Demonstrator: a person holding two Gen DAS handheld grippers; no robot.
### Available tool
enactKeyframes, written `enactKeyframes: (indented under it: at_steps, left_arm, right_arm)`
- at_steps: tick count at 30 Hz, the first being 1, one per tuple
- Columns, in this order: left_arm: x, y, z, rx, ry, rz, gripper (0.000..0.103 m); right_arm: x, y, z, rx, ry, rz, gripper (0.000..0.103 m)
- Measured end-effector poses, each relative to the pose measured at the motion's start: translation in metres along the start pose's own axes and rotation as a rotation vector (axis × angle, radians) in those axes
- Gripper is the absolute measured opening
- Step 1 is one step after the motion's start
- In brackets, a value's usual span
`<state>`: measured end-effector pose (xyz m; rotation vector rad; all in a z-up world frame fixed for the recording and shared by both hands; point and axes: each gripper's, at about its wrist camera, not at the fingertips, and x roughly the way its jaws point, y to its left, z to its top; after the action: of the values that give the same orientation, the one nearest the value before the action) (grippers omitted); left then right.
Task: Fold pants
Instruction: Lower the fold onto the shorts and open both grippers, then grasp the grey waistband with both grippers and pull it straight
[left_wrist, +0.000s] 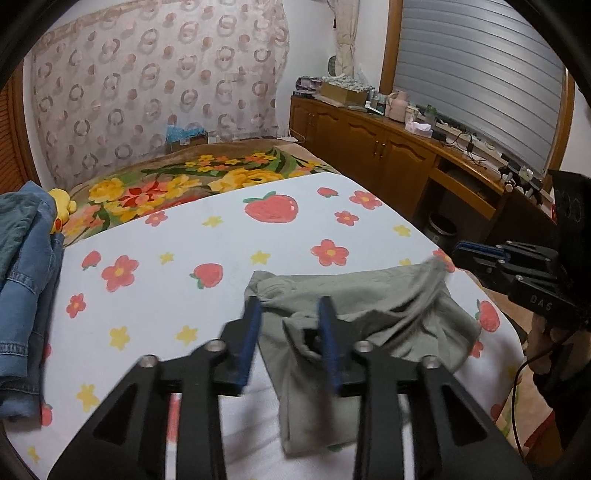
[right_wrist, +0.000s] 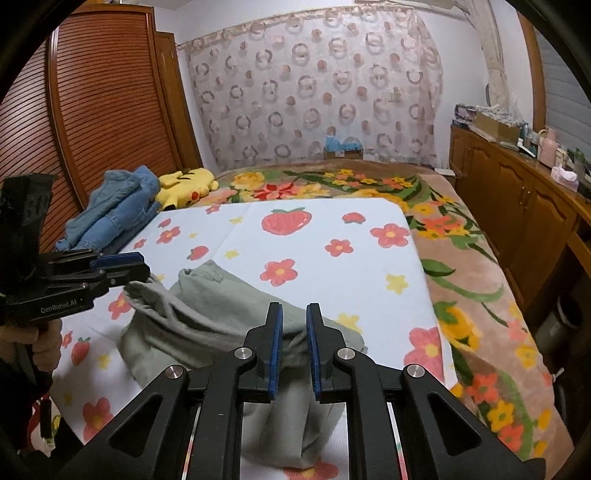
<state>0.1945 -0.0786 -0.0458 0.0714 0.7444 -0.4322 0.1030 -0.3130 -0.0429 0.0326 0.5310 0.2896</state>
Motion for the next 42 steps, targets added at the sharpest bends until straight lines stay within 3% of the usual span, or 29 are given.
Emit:
enactKeyframes:
  at_steps: [1,5,12,14,16,25,29,32,33,34,36,37,38,42]
  left_arm:
    - [-0.002,0.001,-0.002,-0.002,-0.003,-0.004,0.045]
    - [-0.006,0.004,-0.007,-0.013,-0.009,-0.019,0.046]
    - [-0.013,0.009,-0.013,-0.029,-0.025,-0.026,0.047]
    - [-0.018,0.009,-0.014,-0.026,-0.034,-0.04,0.054]
    - [-0.021,0.009,-0.014,-0.025,-0.047,-0.058,0.076]
    - [0.001,0.002,-0.014,0.003,-0.018,-0.085,0.077]
    - [0.019,0.001,-0.011,0.009,0.024,-0.109,0.062]
    - [0.028,-0.001,-0.008,0.026,0.041,-0.114,0.045]
    - [0.029,-0.002,-0.007,0.026,0.043,-0.118,0.034]
    - [0.03,-0.002,-0.006,0.025,0.045,-0.122,0.027]
    - [0.03,-0.003,-0.002,0.023,0.043,-0.13,0.018]
    - [0.029,-0.004,-0.001,0.026,0.04,-0.129,0.016]
    - [0.029,-0.004,0.001,0.027,0.036,-0.124,0.015]
    - [0.024,-0.005,0.012,0.02,0.0,-0.106,0.014]
  right_arm:
    - [-0.002,0.0,-0.001,-0.007,0.0,-0.005,0.024]
    - [-0.003,-0.001,-0.009,-0.016,0.015,-0.006,0.038]
    - [0.008,-0.009,-0.01,-0.009,0.051,0.024,0.039]
    - [0.011,-0.009,-0.008,-0.026,0.062,0.025,0.04]
    - [0.016,-0.008,-0.004,-0.045,0.07,0.029,0.04]
    - [0.034,-0.011,0.004,-0.116,0.09,0.062,0.041]
    - [0.04,-0.015,0.006,-0.115,0.095,0.101,0.041]
    - [0.044,-0.018,0.007,-0.098,0.095,0.133,0.041]
    - [0.045,-0.02,0.008,-0.09,0.095,0.15,0.041]
    - [0.045,-0.021,0.007,-0.081,0.09,0.163,0.036]
    - [0.044,-0.025,0.008,-0.058,0.09,0.192,0.018]
    - [0.044,-0.028,0.008,-0.043,0.09,0.213,0.008]
    - [0.042,-0.03,0.008,-0.03,0.082,0.24,0.005]
    - [0.027,-0.036,0.009,-0.013,0.021,0.207,0.005]
